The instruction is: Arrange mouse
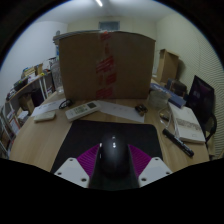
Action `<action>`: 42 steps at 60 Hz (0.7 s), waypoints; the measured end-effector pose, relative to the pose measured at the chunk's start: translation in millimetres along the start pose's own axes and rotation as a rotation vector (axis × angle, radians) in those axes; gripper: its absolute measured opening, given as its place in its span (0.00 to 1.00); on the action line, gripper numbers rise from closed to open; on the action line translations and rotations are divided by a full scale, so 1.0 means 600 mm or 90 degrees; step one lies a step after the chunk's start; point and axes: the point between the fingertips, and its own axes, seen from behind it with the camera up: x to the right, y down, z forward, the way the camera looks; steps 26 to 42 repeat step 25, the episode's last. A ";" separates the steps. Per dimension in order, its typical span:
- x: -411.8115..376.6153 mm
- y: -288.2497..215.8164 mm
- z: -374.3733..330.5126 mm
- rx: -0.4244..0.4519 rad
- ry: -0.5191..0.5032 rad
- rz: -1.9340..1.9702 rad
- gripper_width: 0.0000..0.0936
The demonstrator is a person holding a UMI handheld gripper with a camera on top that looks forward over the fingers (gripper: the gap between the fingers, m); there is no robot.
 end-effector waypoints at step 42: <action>-0.028 -0.031 -0.206 -0.047 0.030 0.039 0.89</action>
